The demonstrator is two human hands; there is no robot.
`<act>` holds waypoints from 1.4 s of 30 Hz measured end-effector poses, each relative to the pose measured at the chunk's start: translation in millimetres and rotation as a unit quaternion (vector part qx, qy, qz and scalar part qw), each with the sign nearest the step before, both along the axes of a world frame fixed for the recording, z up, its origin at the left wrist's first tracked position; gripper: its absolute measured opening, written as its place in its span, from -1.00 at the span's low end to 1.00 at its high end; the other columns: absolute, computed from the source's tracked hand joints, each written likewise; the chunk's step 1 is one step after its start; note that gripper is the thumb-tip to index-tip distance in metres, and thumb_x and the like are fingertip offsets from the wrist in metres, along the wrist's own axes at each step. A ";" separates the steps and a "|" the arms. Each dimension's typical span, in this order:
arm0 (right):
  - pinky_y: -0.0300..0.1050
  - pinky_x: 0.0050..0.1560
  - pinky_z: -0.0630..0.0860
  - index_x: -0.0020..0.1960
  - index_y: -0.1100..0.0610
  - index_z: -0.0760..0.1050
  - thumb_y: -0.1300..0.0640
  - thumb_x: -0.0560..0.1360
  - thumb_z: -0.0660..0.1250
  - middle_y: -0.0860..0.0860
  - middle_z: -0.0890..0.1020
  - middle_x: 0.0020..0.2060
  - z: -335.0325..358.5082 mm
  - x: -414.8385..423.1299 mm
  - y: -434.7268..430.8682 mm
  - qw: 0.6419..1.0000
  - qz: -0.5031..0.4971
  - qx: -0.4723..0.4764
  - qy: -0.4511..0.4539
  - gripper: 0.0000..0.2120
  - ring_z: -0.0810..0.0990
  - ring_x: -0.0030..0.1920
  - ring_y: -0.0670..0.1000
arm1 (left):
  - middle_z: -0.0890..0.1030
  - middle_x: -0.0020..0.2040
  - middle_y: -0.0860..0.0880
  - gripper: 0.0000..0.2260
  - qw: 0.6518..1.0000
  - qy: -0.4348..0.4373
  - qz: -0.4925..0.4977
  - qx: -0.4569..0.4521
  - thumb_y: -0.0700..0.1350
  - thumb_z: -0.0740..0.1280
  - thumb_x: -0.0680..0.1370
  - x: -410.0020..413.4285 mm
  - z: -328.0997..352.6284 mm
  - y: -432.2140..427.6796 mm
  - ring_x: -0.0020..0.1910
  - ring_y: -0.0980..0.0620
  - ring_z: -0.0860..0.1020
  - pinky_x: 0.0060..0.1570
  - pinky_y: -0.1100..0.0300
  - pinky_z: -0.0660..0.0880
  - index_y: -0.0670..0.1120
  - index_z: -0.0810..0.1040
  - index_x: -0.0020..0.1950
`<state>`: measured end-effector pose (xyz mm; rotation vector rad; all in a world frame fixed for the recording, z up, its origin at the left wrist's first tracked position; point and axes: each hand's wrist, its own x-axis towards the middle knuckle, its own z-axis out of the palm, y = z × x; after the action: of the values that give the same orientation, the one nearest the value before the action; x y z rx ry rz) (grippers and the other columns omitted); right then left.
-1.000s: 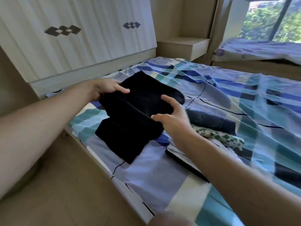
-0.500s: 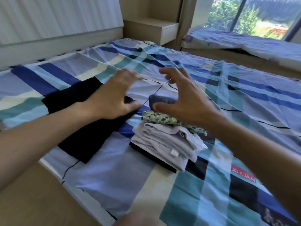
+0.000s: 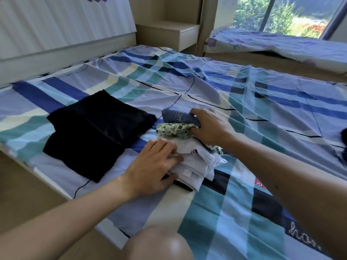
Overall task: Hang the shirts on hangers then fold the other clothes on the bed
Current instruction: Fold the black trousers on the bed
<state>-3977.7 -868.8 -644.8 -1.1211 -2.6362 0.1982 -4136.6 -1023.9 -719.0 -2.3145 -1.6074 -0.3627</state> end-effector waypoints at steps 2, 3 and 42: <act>0.06 -0.08 0.51 0.03 0.08 0.49 0.14 0.42 0.34 0.06 0.58 -0.05 8.0 1.0 -3.5 0.999 0.002 0.018 0.037 -0.81 0.55 0.01 0.18 | 0.48 0.30 -0.09 -0.60 0.999 -0.024 0.005 -0.023 0.14 0.37 0.44 2.2 -3.3 -2.7 0.29 -0.16 0.42 0.23 0.01 0.28 -0.01 0.58 0.21; 0.03 -0.13 0.47 -0.01 0.09 0.48 0.14 0.41 0.34 0.04 0.56 -0.08 13.3 1.5 -6.6 0.998 0.007 0.041 0.049 -0.83 0.55 -0.03 0.17 | 0.47 0.32 -0.08 -0.61 0.998 -0.042 0.003 -0.040 0.12 0.38 0.44 2.4 -5.4 -3.6 0.29 -0.16 0.43 0.22 0.01 0.32 -0.02 0.56 0.20; 0.12 0.56 0.10 0.63 -0.14 -0.08 -0.47 0.43 0.04 -0.11 -0.10 0.64 -78.9 30.8 -68.8 0.982 -0.048 -0.128 0.132 -0.13 -0.01 0.62 -0.02 | 0.05 0.64 0.09 -0.32 0.964 -0.185 0.091 -0.167 0.37 -0.06 0.54 -15.1 -3.4 55.7 0.62 0.09 -0.07 0.58 -0.03 0.02 0.15 0.05 0.63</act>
<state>-3946.9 -937.6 -723.7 -1.2019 -2.3633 0.6366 -4151.7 -968.1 -722.4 -2.4112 -2.1949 -0.5441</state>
